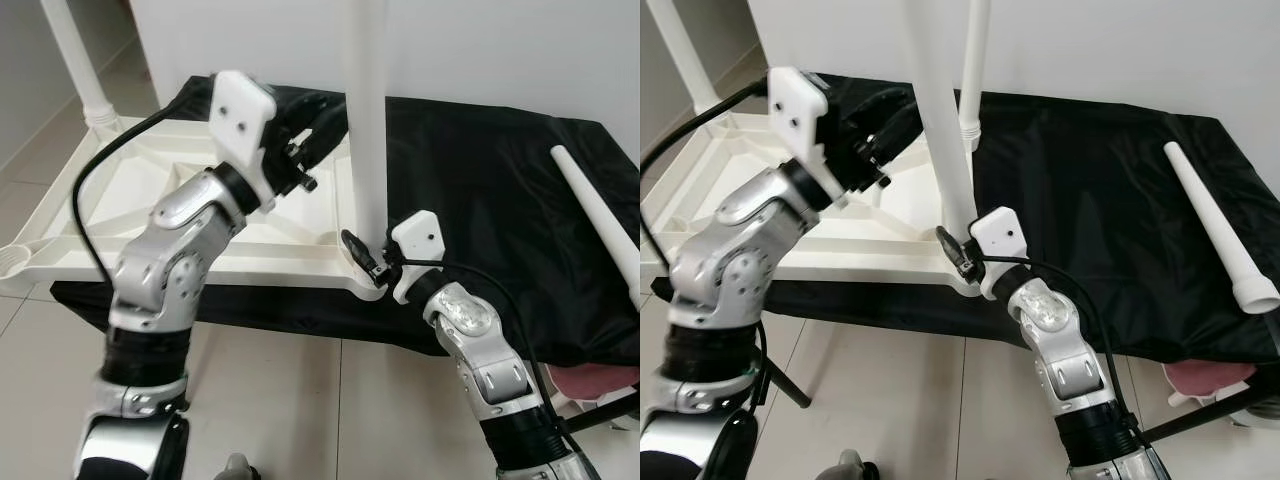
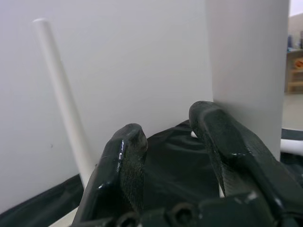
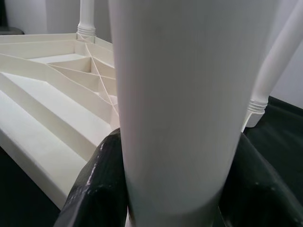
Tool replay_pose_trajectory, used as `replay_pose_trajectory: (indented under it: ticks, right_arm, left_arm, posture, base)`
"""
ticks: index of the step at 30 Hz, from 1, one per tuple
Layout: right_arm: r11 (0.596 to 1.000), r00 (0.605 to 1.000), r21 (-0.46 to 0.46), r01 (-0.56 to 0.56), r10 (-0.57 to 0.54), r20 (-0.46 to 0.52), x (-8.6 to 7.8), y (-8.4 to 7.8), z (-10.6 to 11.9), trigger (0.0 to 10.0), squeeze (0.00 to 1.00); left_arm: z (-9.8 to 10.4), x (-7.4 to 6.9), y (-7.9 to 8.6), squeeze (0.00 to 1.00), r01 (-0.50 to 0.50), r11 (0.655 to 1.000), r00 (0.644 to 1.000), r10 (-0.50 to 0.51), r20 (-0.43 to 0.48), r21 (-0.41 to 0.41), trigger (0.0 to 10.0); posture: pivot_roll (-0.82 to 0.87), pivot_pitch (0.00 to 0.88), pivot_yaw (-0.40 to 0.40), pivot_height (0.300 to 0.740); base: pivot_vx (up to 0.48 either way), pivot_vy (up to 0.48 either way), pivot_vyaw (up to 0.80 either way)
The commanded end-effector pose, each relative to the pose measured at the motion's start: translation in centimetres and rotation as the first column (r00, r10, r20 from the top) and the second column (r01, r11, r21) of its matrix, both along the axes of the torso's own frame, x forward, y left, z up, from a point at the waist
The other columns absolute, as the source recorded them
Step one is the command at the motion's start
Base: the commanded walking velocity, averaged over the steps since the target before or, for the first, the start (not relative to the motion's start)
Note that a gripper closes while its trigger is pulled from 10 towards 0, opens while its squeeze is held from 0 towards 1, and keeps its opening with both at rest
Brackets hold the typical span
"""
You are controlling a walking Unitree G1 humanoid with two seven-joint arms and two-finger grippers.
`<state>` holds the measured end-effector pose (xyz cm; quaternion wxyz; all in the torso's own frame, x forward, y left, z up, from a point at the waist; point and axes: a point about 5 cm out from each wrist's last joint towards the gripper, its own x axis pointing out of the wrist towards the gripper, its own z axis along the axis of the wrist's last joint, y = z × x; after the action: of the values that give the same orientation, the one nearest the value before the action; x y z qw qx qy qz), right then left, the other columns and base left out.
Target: Building children table
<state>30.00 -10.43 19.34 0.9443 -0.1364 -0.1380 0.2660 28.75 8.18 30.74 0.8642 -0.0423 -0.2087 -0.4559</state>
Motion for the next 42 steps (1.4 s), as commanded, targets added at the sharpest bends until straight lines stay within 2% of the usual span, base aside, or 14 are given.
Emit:
replay_pose_trajectory:
  ticks: [1, 5, 9, 10, 11, 14, 20, 21, 22, 26, 28, 30, 38, 42]
  right_arm:
    - [1.0, 1.0, -0.016, 0.01, -0.01, -0.016, 0.7, 0.4, 0.1, 10.0, 0.0]
    - [1.0, 1.0, -0.02, 0.006, -0.007, -0.01, 0.9, 0.8, 0.3, 10.0, 0.0]
    - [1.0, 1.0, -0.015, 0.006, -0.006, -0.003, 1.0, 0.9, 0.5, 10.0, 0.0]
    - [1.0, 1.0, 0.0, 0.007, -0.007, 0.004, 0.8, 0.8, 0.7, 10.0, 0.0]
    - [1.0, 1.0, 0.0, 0.007, -0.007, 0.004, 0.8, 0.8, 0.7, 10.0, 0.0]
    - [0.999, 1.0, 0.042, 0.01, -0.01, 0.003, 0.0, -0.1, 1.3, 10.0, 0.0]
    - [0.996, 0.998, 0.074, 0.045, -0.042, -0.036, -0.8, -1.6, 1.2, 10.0, 0.0]
    - [0.99, 0.996, 0.124, 0.066, -0.058, -0.07, -0.9, -2.3, 1.4, 10.0, 0.0]
    - [0.988, 0.995, 0.134, 0.076, -0.066, -0.077, -0.8, -2.5, 1.5, 10.0, 0.0]
    - [0.987, 0.994, 0.139, 0.082, -0.071, -0.08, -0.7, -2.6, 1.5, 10.0, 0.0]
    - [0.984, 0.989, 0.136, 0.115, -0.1, -0.112, 0.1, -2.8, 1.6, 10.0, 0.0]
    - [0.979, 0.985, 0.16, 0.124, -0.101, -0.143, 0.7, -2.6, 1.8, 10.0, 0.0]
    - [0.976, 0.986, 0.194, 0.094, -0.064, -0.155, 1.2, -1.7, 1.6, 10.0, 0.0]
    - [0.98, 0.978, 0.174, 0.093, -0.057, -0.199, 1.4, -1.2, 0.2, 10.0, 0.0]
  left_arm:
    - [-0.2, -2.3, -1.9, 0.0, 0.286, 0.952, 0.954, -0.294, 0.064, 0.11, 10.0]
    - [-0.2, -2.0, -2.1, 0.0, 0.256, 0.961, 0.963, -0.263, 0.058, 0.109, 10.0]
    - [-0.3, -0.6, -1.7, 0.0, 0.119, 0.989, 0.993, -0.121, 0.015, 0.09, 10.0]
    - [-0.6, 0.9, -1.2, 0.0, -0.007, 0.996, 0.999, 0.01, -0.036, 0.089, 10.0]
    - [-0.6, 0.9, -1.2, 0.0, -0.007, 0.996, 0.999, 0.01, -0.036, 0.089, 10.0]
    - [-1.6, 4.7, 1.5, 0.0, -0.343, 0.936, 0.918, 0.351, -0.185, 0.075, 10.0]
    - [-3.1, 5.8, 3.1, 0.0, -0.487, 0.864, 0.838, 0.504, -0.209, 0.128, 10.0]
    - [-4.9, 5.8, 3.1, 0.0, -0.506, 0.83, 0.819, 0.547, -0.172, 0.233, 10.0]
    - [-5.9, 5.6, 2.7, 0.0, -0.49, 0.825, 0.826, 0.542, -0.151, 0.283, 10.0]
    - [-6.5, 5.4, 2.5, 0.0, -0.476, 0.822, 0.833, 0.536, -0.139, 0.314, 10.0]
    - [-8.7, 3.8, 0.9, 0.0, -0.323, 0.85, 0.91, 0.4, -0.112, 0.416, 10.0]
    - [-10.9, 2.7, 0.0, 0.0, -0.191, 0.832, 0.947, 0.295, -0.124, 0.521, 10.0]
    - [-12.6, 2.8, -0.3, 0.0, -0.098, 0.798, 0.957, 0.238, -0.163, 0.594, 10.0]
    - [-13.3, 3.6, -0.7, 0.0, -0.049, 0.745, 0.969, 0.198, -0.149, 0.666, 10.0]
  posture:
    - [0.05, 0.089, -0.044, 0.74]
    - [0.05, 0.088, -0.045, 0.74]
    - [0.05, 0.089, -0.047, 0.74]
    - [0.05, 0.088, -0.048, 0.74]
    - [0.05, 0.088, -0.048, 0.74]
    - [0.05, 0.088, -0.048, 0.74]
    - [0.04, 0.087, -0.045, 0.74]
    - [0.03, 0.086, -0.042, 0.74]
    - [0.02, 0.084, -0.038, 0.74]
    - [0.02, 0.084, -0.038, 0.74]
    - [0.02, 0.084, -0.037, 0.74]
    - [0.02, 0.086, -0.04, 0.74]
    - [0.04, 0.097, -0.055, 0.74]
    - [0.04, 0.112, -0.054, 0.74]
  base:
    - [0.0, 0.0, 0.0]
    - [0.0, 0.0, 0.0]
    - [0.0, 0.0, 0.0]
    - [0.0, 0.0, 0.0]
    - [0.0, 0.0, 0.0]
    - [0.0, 0.0, 0.0]
    - [0.0, 0.0, 0.0]
    - [0.0, 0.0, 0.0]
    - [0.0, 0.0, 0.0]
    - [0.0, 0.0, 0.0]
    - [0.0, 0.0, 0.0]
    - [0.0, 0.0, 0.0]
    - [0.0, 0.0, 0.0]
    - [0.0, 0.0, 0.0]
